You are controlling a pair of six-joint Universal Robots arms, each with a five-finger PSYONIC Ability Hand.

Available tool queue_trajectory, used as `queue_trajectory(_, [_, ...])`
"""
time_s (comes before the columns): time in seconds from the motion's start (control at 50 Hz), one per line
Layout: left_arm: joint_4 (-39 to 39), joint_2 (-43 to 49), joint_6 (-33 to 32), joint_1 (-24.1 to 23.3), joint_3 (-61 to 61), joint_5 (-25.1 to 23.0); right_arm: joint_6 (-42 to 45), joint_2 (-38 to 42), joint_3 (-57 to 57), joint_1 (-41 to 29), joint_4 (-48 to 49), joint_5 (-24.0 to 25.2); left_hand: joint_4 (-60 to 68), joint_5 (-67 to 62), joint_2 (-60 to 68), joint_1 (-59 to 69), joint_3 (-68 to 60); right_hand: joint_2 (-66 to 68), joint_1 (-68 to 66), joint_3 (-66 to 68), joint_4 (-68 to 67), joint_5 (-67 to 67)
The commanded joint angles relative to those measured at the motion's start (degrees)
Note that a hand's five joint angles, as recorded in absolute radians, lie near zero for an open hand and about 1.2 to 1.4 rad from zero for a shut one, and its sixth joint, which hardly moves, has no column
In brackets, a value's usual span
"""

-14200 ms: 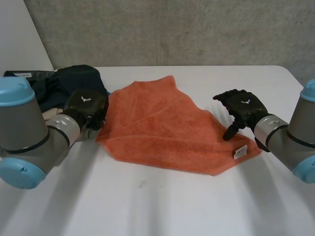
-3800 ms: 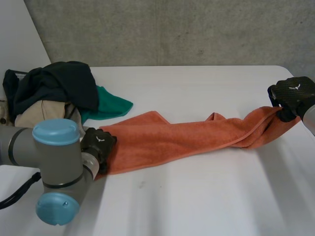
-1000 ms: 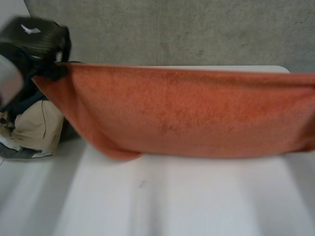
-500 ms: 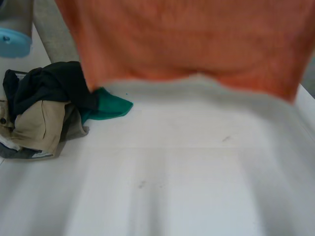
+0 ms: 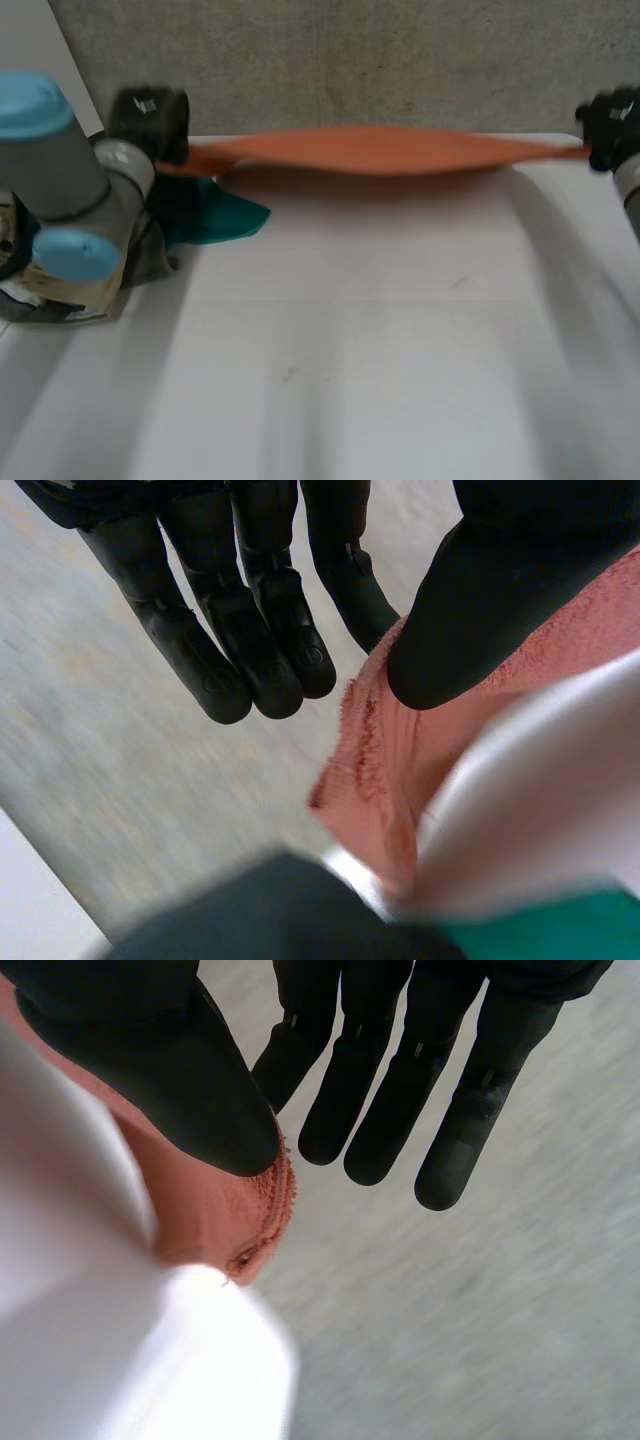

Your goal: Fold the laundry.

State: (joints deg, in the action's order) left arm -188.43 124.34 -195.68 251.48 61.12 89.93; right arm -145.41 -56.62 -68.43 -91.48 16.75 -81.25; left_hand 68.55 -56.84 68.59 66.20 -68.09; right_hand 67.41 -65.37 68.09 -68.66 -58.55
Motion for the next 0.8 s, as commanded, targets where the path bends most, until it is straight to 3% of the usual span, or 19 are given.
queue_trajectory(0.02, [0.2, 0.4, -8.7, 0.6, 11.6, -1.4, 1.7, 3.3, -5.0, 1.7, -8.1, 0.0, 11.5, -13.2, 11.4, 13.8, -11.9, 12.6, -14.6, 11.9, -11.3, -11.5])
queue_trajectory(0.22, [17.6, -12.3, -19.9, 0.6, 26.5, -1.1, 13.7, -8.3, -13.2, 6.4, -32.6, 0.1, 11.5, -13.2, 11.4, 13.8, -11.9, 12.6, -14.6, 11.9, -11.3, -11.5])
queue_trajectory(0.32, [29.9, -17.9, -24.7, 0.2, 33.6, -0.4, 28.8, -16.0, -21.6, 11.3, -42.2, -0.2, 11.5, -13.2, 11.4, 13.8, -11.9, 12.6, -14.6, 11.9, -11.3, -11.5])
queue_trajectory(0.38, [34.6, -18.0, -26.4, 0.5, 35.5, -0.7, 35.6, -17.8, -24.1, 12.7, -41.5, 0.4, 11.5, -13.2, 11.4, 13.8, -11.9, 12.6, -14.6, 11.9, -11.3, -11.5])
queue_trajectory(0.44, [33.9, -17.7, -26.8, 0.2, 33.9, -1.4, 36.6, -17.3, -24.2, 12.6, -39.3, 1.0, 11.5, -13.2, 11.4, 13.8, -11.9, 12.6, -14.6, 11.9, -11.3, -11.5])
queue_trajectory(0.62, [25.7, -7.8, -21.6, -2.3, 15.3, 0.8, 27.0, -9.0, -15.6, 7.9, -27.9, 1.1, 11.5, -13.2, 11.4, 13.8, -11.9, 12.6, -14.6, 11.9, -11.3, -11.5])
queue_trajectory(0.8, [22.1, 4.9, -17.9, -4.8, -6.8, 5.1, 18.1, 0.7, -3.5, 4.1, -15.7, -0.5, 11.5, -13.2, 11.4, 13.8, -11.9, 12.6, -14.6, 11.9, -11.3, -11.5])
